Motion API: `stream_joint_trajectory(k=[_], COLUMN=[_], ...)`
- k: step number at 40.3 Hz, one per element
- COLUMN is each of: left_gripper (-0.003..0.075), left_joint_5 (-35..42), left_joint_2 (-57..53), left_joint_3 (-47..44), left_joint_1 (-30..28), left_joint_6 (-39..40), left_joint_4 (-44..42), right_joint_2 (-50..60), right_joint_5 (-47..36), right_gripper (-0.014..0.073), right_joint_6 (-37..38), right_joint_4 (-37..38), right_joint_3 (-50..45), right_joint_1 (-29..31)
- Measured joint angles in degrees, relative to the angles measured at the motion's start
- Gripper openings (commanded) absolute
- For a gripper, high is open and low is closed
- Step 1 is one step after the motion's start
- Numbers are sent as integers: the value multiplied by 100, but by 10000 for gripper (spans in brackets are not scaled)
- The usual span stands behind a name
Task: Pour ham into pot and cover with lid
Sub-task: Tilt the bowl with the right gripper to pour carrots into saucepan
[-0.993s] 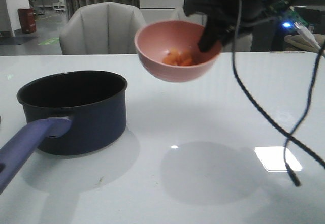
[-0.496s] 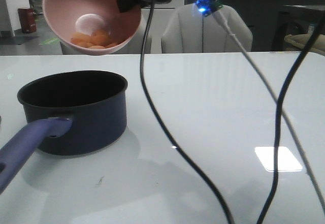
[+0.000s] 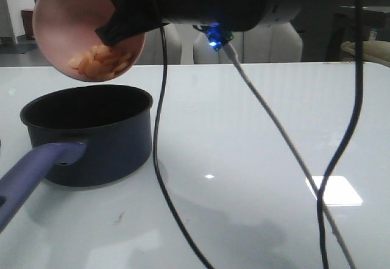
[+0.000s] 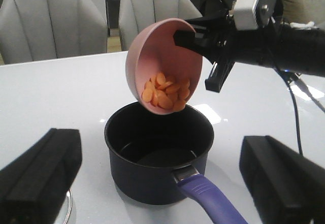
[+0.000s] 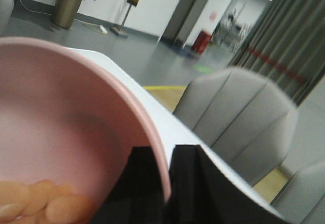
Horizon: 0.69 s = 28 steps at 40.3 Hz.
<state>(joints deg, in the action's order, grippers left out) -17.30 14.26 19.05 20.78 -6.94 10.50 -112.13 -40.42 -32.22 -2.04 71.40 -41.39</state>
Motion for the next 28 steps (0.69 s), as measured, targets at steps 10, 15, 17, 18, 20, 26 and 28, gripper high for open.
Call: stream_joint_trajectory(k=[10,15,17,18,20,26,28], left_gripper=[676,676,676,676,676,676,676], left_joint_5=[0,0,0,0,0,0,0], left_joint_2=[0,0,0,0,0,0,0], left_joint_3=[0,0,0,0,0,0,0], left_joint_1=[0,0,0,0,0,0,0], left_joint_6=[0,0,0,0,0,0,0], left_joint_4=[0,0,0,0,0,0,0], right_joint_2=[-541,-827,-919,-961,-1007,-1031,-1031], right_joint_5=[-1706,-2249,-2316,-2326,-2349,-2352,-2366], right_gripper=[135,135,135,135,135,135,135], right_joint_6=[-2484,-3282,-3560,-3656,-3799,-3612,-3251], right_joint_4=[26,36,36,36,36,-111,-217], right_joint_3=[-220,-229,-229,-232,-242,-263,-263], right_joint_1=[-346,-393,-393,-393,-393,-393,-393])
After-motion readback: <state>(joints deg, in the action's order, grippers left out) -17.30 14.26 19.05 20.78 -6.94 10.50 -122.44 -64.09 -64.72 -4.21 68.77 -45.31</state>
